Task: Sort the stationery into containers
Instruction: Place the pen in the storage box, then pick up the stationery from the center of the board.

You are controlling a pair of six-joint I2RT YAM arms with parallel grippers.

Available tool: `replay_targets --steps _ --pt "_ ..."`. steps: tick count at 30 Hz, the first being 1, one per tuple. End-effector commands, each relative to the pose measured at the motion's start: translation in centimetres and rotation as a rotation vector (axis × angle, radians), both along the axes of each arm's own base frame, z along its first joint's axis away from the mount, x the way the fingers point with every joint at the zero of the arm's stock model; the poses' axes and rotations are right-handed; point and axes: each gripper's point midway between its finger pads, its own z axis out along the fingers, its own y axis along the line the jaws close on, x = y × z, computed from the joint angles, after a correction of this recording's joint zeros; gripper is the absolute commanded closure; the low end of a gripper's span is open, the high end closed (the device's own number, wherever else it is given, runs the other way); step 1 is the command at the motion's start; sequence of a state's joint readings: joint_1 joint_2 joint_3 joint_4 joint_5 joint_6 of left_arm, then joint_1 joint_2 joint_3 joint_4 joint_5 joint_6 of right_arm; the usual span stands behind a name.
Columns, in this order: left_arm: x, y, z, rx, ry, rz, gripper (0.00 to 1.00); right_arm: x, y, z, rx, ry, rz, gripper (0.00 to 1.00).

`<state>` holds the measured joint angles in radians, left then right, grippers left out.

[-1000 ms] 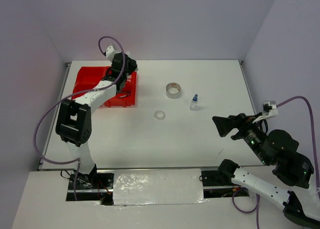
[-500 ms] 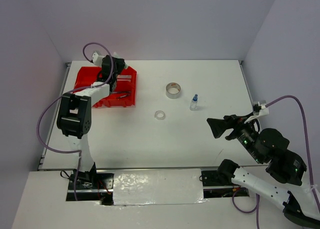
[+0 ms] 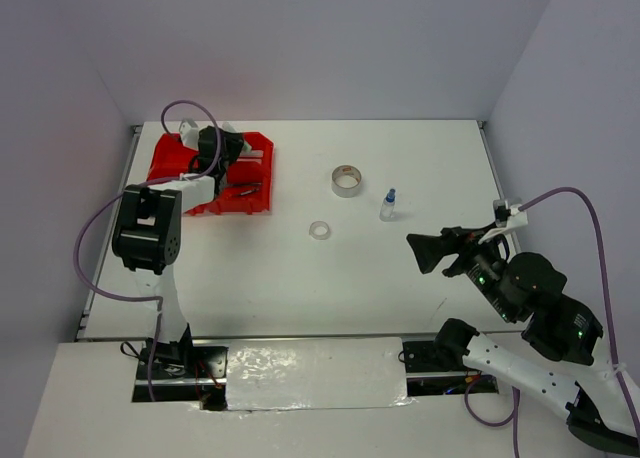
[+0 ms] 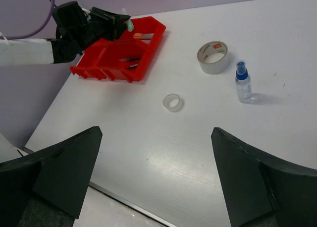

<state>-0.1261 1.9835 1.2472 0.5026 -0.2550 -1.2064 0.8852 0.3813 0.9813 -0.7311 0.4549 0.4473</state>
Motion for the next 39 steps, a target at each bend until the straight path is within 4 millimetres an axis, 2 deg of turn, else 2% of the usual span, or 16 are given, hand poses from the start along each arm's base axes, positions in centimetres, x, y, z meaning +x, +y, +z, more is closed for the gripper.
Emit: replay_targets --steps 1,10,14,17,19,20,21,22,23,24,25,28,32,33,35,39 --pt "0.5 0.2 2.1 -0.031 -0.084 -0.001 0.56 0.5 0.4 0.9 0.011 -0.032 -0.002 0.0" --pt "0.1 0.0 3.3 -0.074 -0.111 -0.008 0.35 0.4 0.5 1.2 0.019 -0.034 0.005 0.0" --pt "0.0 -0.5 6.4 -0.056 -0.189 -0.05 0.34 0.3 0.1 1.2 0.018 -0.038 -0.003 0.0" --pt "0.4 -2.9 9.7 0.047 -0.237 -0.166 0.25 0.3 0.1 1.3 0.022 -0.041 -0.005 0.0" --pt "0.7 -5.5 11.9 0.169 -0.255 -0.278 0.18 0.3 0.1 1.5 0.027 -0.043 -0.005 0.0" --pt "1.1 -6.6 14.4 0.212 -0.292 -0.309 0.14 0.3 0.2 1.4 0.027 -0.041 -0.004 0.0" --pt "0.9 -8.6 14.9 0.256 -0.283 -0.355 0.11 0.3 0.2 1.5 0.028 -0.042 -0.002 0.0" --pt "1.5 -9.7 16.6 0.357 -0.301 -0.381 0.1 0.3 0.2 1.5 0.03 -0.042 -0.004 0.0" --pt "1.4 -10.3 14.9 0.416 -0.2 -0.396 0.07 0.3 0.2 1.3 0.03 -0.038 -0.004 0.0" --pt "0.8 -12.9 14.4 0.471 -0.16 -0.433 0.04 0.3 0.2 1.4 0.034 -0.04 -0.003 0.0" --pt "1.5 -14.0 13.8 0.562 -0.132 -0.45 0.03 0.2 0.2 1.4 0.035 -0.039 -0.002 0.0" --pt "0.6 -18.8 9.5 0.67 -0.046 -0.555 0.03 0.1 0.1 1.6 0.047 -0.044 0.001 0.0" --pt "0.4 -24.5 6.5 0.653 -0.073 -0.729 0.07 -0.1 0.1 1.8 0.042 -0.041 0.011 0.0" --pt "-0.4 -26.5 5.6 0.646 -0.079 -0.815 0.11 -0.2 -0.2 1.9 0.039 -0.044 0.006 0.0" --pt "-0.6 -28.8 3.6 0.677 -0.063 -0.866 0.14 -0.4 -0.7 2.3 0.036 -0.052 -0.001 0.0" --pt "-1.3 -29.4 -0.5 0.766 0.026 -0.844 0.15 -0.7 -0.9 2.7 0.042 -0.069 0.006 0.0"
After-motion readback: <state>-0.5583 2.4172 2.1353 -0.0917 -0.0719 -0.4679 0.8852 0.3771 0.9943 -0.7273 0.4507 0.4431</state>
